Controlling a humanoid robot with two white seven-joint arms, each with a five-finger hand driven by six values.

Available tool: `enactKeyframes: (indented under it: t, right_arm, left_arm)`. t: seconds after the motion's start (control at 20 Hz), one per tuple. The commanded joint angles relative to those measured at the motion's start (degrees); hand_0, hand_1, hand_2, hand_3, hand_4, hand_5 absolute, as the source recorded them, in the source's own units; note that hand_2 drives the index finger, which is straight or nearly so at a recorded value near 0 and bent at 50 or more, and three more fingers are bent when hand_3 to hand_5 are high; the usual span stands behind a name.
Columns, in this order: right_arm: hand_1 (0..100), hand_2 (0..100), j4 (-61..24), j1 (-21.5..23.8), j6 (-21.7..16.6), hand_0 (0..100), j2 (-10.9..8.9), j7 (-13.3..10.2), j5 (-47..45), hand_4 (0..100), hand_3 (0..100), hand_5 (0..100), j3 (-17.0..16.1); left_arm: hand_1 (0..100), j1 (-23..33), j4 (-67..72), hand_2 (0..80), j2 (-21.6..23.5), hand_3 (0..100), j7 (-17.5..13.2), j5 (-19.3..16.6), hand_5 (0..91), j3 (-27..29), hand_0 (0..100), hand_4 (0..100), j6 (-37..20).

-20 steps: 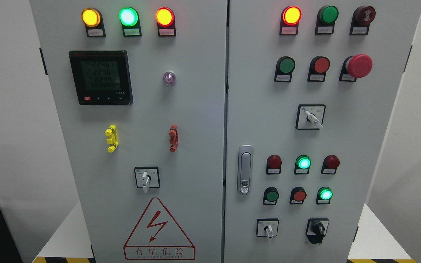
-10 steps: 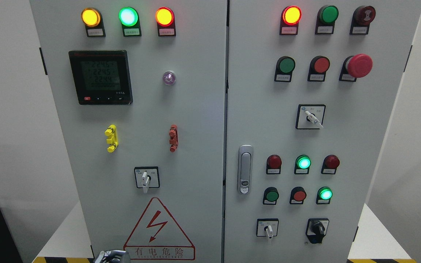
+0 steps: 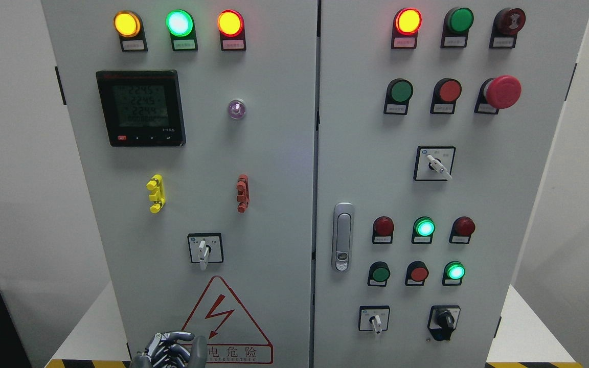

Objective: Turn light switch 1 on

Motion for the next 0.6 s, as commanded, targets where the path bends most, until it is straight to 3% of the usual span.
enactKeyframes:
  t: [0.0, 0.55]
  right_arm:
    - [0, 0, 0.0, 0.0, 0.0, 0, 0.01, 0.0, 0.0, 0, 0, 0, 0.1]
    - [0, 0, 0.0, 0.0, 0.1, 0, 0.01, 0.0, 0.0, 0, 0, 0, 0.1]
  left_arm:
    - [43, -3.5, -0.6, 50.6, -0.9, 82, 0.4, 0.1, 79.6, -3.8, 9, 88, 1.4]
    - [45, -6.3, -0.7, 51.0, -1.3, 85, 2.2, 0.5, 80.1, -3.4, 8, 89, 4.7]
